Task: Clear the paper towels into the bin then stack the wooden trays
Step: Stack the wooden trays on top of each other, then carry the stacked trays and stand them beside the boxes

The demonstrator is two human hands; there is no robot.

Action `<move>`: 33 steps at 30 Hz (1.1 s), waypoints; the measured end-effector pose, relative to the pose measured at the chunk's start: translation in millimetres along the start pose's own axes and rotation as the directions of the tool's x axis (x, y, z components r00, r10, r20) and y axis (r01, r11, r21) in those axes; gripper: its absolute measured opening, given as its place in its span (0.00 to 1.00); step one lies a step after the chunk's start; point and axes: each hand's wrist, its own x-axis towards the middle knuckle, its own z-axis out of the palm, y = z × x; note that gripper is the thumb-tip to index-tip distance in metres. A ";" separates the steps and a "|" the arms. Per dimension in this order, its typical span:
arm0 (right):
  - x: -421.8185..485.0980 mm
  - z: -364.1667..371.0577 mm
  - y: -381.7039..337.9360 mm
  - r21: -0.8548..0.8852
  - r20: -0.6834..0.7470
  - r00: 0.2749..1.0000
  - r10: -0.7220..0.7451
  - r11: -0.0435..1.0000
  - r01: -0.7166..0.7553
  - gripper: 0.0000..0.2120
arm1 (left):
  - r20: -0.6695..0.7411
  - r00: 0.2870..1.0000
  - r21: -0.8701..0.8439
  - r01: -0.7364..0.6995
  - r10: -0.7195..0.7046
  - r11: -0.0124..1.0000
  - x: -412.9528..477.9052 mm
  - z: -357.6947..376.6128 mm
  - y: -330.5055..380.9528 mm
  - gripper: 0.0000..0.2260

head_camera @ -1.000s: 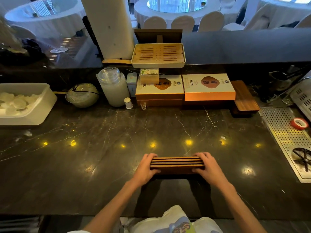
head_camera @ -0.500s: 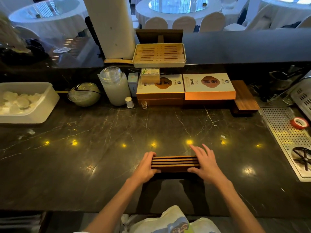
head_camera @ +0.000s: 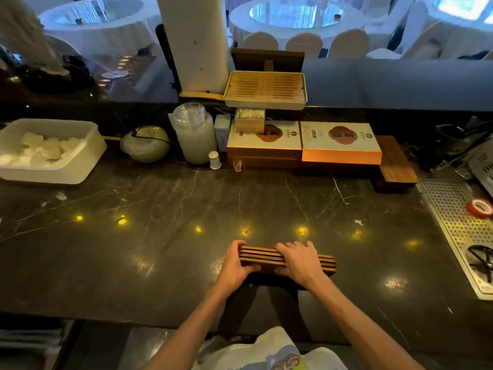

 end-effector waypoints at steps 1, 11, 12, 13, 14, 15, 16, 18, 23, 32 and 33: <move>-3.0 -1.7 1.8 0.055 -0.024 0.999 0.037 0.998 -0.035 0.22 | -0.044 0.998 -0.067 0.038 -0.041 0.997 -2.1 2.6 1.4 0.33; -48.2 -35.1 13.0 0.942 0.322 0.827 0.461 -0.246 -0.229 0.28 | 0.283 0.944 -0.304 0.258 -0.172 0.917 -22.3 45.1 71.7 0.37; -53.2 -35.3 15.4 0.920 0.355 0.815 0.458 -0.323 -0.220 0.32 | 0.285 0.944 -0.266 0.245 -0.167 0.932 -21.5 47.3 79.3 0.37; -58.5 -33.7 18.8 0.902 0.376 0.810 0.450 -0.379 -0.208 0.33 | 0.295 0.941 -0.233 0.240 -0.167 0.942 -22.0 49.9 86.2 0.35; -64.0 -32.2 22.9 0.888 0.390 0.808 0.443 -0.413 -0.202 0.34 | 0.304 0.938 -0.204 0.237 -0.169 0.950 -24.2 53.2 91.7 0.33; -68.4 -32.0 27.8 0.878 0.401 0.807 0.433 -0.433 -0.204 0.35 | 0.305 0.936 -0.179 0.237 -0.175 0.955 -28.1 56.8 96.5 0.33; -71.3 -33.8 33.6 0.873 0.406 0.809 0.425 -0.443 -0.205 0.36 | 0.301 0.935 -0.153 0.240 -0.186 0.959 -33.0 60.8 99.9 0.34; -68.4 -40.8 52.2 0.879 0.385 0.814 0.435 -0.441 -0.180 0.35 | 0.291 0.931 -0.109 0.261 -0.221 0.959 -45.6 70.0 104.0 0.39; -48.5 -66.9 96.5 0.941 0.300 0.820 0.487 -0.290 -0.173 0.33 | 0.238 0.937 -0.198 0.305 -0.256 0.932 -77.7 96.1 113.0 0.42; -140.7 -21.0 40.4 0.942 0.329 0.869 0.369 -0.197 -0.273 0.41 | 0.038 0.957 -0.212 0.288 -0.287 0.934 -105.5 105.7 127.4 0.35; -154.8 -14.5 33.1 0.937 0.342 0.871 0.353 -0.200 -0.287 0.41 | 0.016 0.956 -0.216 0.290 -0.293 0.932 -110.2 107.3 125.3 0.35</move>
